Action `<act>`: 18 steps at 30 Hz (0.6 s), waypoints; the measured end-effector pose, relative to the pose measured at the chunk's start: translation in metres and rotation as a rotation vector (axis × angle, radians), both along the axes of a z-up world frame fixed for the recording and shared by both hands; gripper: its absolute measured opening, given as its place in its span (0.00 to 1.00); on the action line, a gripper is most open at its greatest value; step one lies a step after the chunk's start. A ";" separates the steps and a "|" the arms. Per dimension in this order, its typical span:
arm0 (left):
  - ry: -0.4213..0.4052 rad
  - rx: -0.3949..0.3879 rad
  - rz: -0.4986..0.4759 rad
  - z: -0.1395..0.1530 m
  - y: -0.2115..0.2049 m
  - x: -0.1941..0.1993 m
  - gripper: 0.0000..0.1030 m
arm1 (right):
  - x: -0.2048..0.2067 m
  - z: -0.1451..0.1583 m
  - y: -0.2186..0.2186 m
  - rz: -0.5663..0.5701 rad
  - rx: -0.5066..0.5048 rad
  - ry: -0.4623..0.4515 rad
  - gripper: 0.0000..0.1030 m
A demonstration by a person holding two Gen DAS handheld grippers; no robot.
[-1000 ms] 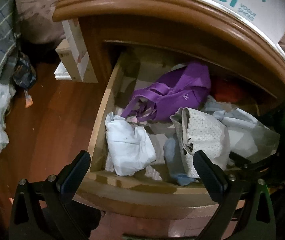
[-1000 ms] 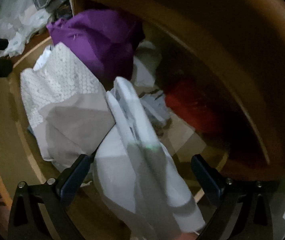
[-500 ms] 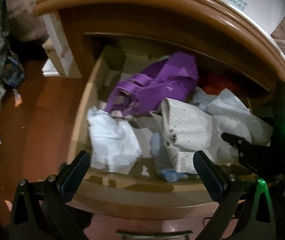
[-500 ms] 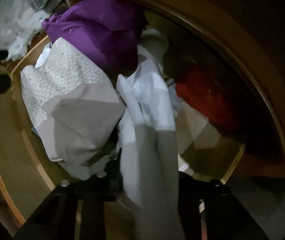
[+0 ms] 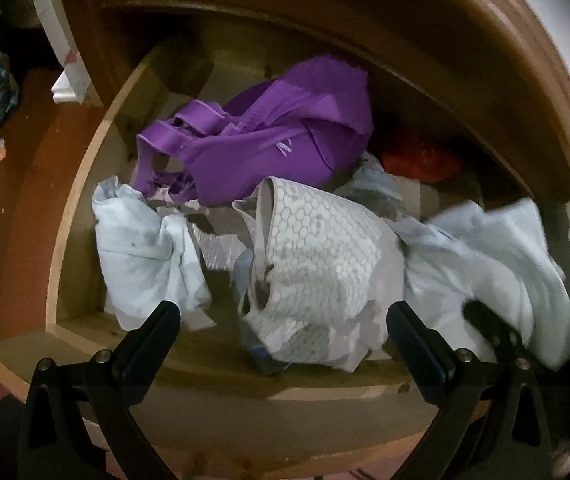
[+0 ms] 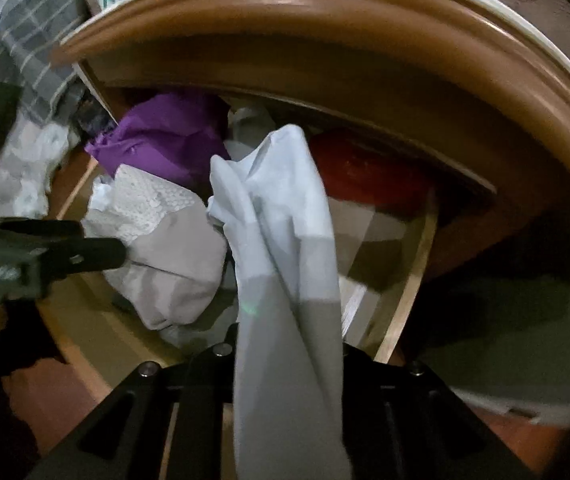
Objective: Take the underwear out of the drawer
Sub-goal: 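Grasp and lift the hexagon-patterned underwear with the left gripper while the right holds the grey cloth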
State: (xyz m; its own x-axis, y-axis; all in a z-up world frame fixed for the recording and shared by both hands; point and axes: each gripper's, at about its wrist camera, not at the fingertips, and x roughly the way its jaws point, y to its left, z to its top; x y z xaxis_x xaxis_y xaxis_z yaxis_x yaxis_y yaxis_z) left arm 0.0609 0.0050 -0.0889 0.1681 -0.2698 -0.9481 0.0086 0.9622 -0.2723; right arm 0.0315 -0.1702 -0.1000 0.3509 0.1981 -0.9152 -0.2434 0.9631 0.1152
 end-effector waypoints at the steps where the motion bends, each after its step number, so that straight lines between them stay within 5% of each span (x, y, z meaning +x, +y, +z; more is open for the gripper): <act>1: 0.004 0.009 0.014 -0.001 -0.001 0.002 0.99 | -0.004 0.004 -0.004 -0.019 0.013 -0.003 0.15; 12: 0.049 0.100 -0.006 -0.017 -0.034 0.028 0.96 | -0.019 0.017 -0.034 -0.154 0.120 -0.029 0.15; 16: 0.064 0.093 -0.013 -0.022 -0.042 0.027 0.50 | -0.017 0.018 -0.044 -0.198 0.166 -0.032 0.15; 18: 0.076 0.105 -0.008 -0.026 -0.046 0.028 0.41 | -0.017 0.019 -0.045 -0.210 0.170 -0.038 0.15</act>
